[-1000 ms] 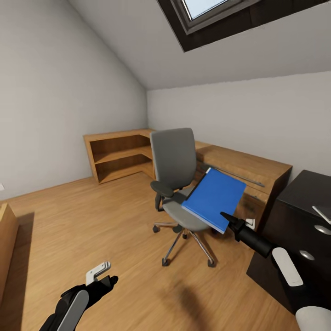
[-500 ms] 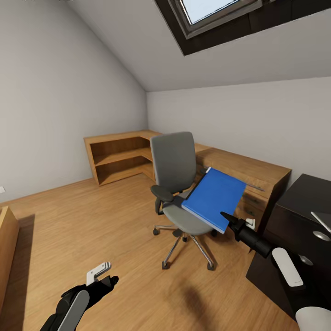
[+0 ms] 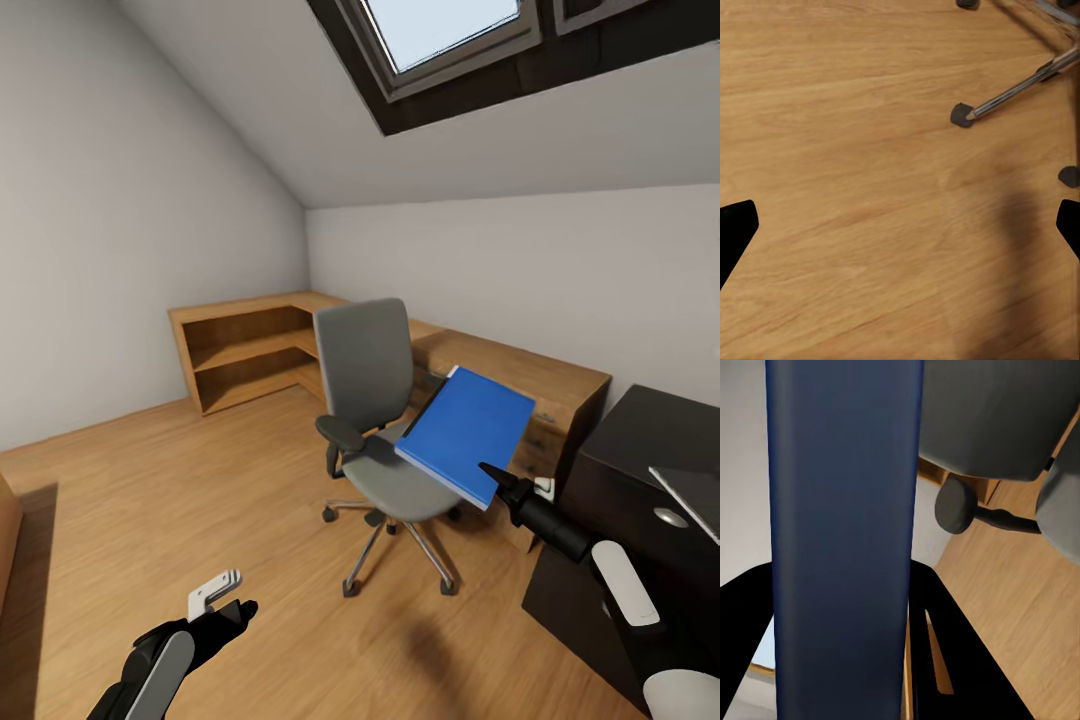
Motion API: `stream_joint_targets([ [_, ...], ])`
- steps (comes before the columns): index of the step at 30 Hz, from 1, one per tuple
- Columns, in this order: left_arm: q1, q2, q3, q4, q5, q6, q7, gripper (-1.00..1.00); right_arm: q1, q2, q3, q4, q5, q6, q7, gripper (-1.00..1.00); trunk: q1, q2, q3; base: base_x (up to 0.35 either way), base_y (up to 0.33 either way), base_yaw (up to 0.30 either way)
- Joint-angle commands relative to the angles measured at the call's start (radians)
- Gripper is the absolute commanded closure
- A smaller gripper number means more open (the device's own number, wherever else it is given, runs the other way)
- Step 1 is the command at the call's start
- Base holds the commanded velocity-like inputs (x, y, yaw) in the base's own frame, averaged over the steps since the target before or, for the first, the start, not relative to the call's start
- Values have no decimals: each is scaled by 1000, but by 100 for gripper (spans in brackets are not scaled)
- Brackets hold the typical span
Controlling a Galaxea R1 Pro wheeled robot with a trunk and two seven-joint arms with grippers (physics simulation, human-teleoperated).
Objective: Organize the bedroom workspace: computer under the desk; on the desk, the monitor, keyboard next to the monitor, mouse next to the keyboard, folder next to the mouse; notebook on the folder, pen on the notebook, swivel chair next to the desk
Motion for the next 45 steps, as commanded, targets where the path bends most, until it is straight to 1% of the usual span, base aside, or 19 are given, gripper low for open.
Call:
stream_joint_targets([
  [1,-1,1,-2,-1,11,1,10,-100,-1,1,-2,0,-1,6,1,100,-4,7,2,0,0,-13],
  [20,-1,1,1,3,12,0,11,-100,-1,-1,-2,2,-2,6,1,100,-77,140,62,0,0,-2],
  [23,-1,1,3,37,13,-2,9,-100,-1,-1,-2,1,-2,6,1,100,-88,161,72,0,0,0],
  [26,-1,4,3,126,11,-14,5,-100,-1,-1,-1,-13,-2,6,-1,100,-100,182,81,0,0,0],
  [27,-1,5,3,144,11,-19,5,-100,-1,-1,-1,-20,-2,6,-2,100,-104,189,84,0,0,0],
  [29,-1,5,4,183,10,-35,4,-100,-1,-1,0,-39,-3,7,-5,100,-111,203,90,0,0,0],
  [30,-1,5,3,222,10,-60,3,-100,-1,0,2,-62,-4,7,-7,100,-115,210,93,0,0,0],
  [31,-1,4,3,240,9,-76,2,-100,-1,1,3,-75,-4,8,-9,100,-119,217,97,0,0,0],
  [32,-1,3,2,270,4,-113,1,-100,-1,2,4,-99,-4,9,-18,100,-123,224,100,0,0,0],
  [34,-1,3,-4,294,-3,-155,0,-100,-1,2,5,-119,-5,10,-34,100,-131,238,106,0,0,0],
  [35,-1,2,-12,316,-13,-199,-1,-100,-1,3,5,-135,-6,14,-57,100,-134,245,109,0,0,0],
  [37,-1,2,-23,336,-26,-239,-1,-100,-1,4,6,-149,-8,25,-86,100,-142,259,115,0,0,0],
  [38,-1,2,-32,356,-41,-275,-2,-100,-2,4,6,-164,-9,43,-122,100,-146,266,119,0,0,0],
  [41,-1,2,-41,383,-62,-320,-2,-100,-6,5,6,-193,-10,81,-187,100,-157,287,128,0,0,0],
  [42,-1,2,-44,400,-72,-346,-2,-100,-10,5,6,-214,-10,108,-237,100,-161,294,131,0,0,0],
  [44,-1,2,-47,420,-79,-367,-2,-100,-20,5,6,-234,-12,132,-285,100,-169,308,137,0,0,0],
  [45,-1,1,-51,444,-85,-381,-1,-100,-35,5,6,-255,-15,152,-324,100,-173,315,140,0,0,0],
])
